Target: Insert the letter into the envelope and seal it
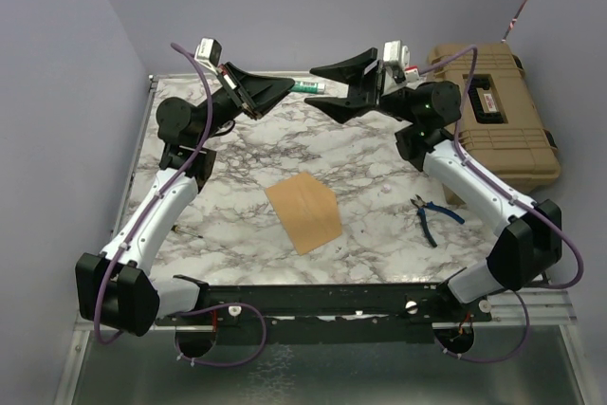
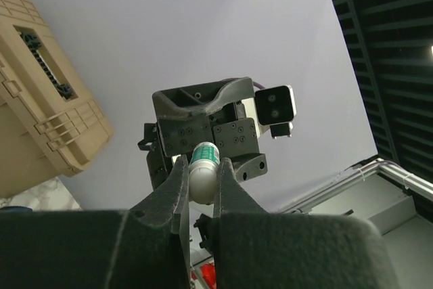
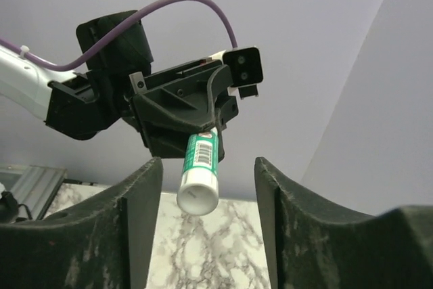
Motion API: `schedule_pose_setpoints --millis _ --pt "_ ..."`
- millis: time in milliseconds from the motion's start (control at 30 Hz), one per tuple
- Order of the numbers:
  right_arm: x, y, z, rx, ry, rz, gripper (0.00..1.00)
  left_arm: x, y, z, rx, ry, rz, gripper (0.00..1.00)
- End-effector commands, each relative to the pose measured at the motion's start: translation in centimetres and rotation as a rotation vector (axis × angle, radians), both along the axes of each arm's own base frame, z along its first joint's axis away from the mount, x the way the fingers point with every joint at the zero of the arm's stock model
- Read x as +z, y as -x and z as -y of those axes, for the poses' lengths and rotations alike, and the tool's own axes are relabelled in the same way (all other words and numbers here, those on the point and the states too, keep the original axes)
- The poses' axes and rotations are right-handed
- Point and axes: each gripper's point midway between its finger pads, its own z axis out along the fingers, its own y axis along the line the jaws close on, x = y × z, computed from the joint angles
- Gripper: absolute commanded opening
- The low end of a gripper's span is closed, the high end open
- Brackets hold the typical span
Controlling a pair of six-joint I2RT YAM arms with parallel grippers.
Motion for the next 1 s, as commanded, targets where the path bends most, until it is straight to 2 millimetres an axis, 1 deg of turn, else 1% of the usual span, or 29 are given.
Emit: schedule_pose_setpoints --millis 0,200,400,500,667,800,967 --pt "1.7 0.5 -0.1 0.053 -0.06 0.029 0.63 0.2 -0.2 -0.6 0.024 0.049 -0.02 0.0" --pt "1.7 0.3 -1.0 0.097 -0.073 0.031 0.65 0.2 -0.1 -1.0 0.018 0.121 -0.051 0.0" --pt "1.0 -0.1 -1.8 0.111 -0.061 0.031 0.64 0.3 0.2 -1.2 -0.004 0.174 -0.062 0.0" --pt "0.9 -0.1 -2.1 0.116 -0.055 0.039 0.62 0.1 0.1 -1.3 -0.001 0.182 -0.074 0.0" --pt "0.7 -0.2 -2.7 0.11 -0.025 0.054 0.52 -0.2 -0.1 -1.3 0.002 0.185 -0.084 0.0" --pt "0.4 -0.1 -3.1 0.111 -0.004 0.06 0.52 -0.4 -0.1 -1.2 0.001 0.182 -0.089 0.0" --pt "-0.2 -0.3 -3.7 0.097 0.018 0.056 0.53 -0.2 0.0 -1.2 0.001 0.178 -0.075 0.0"
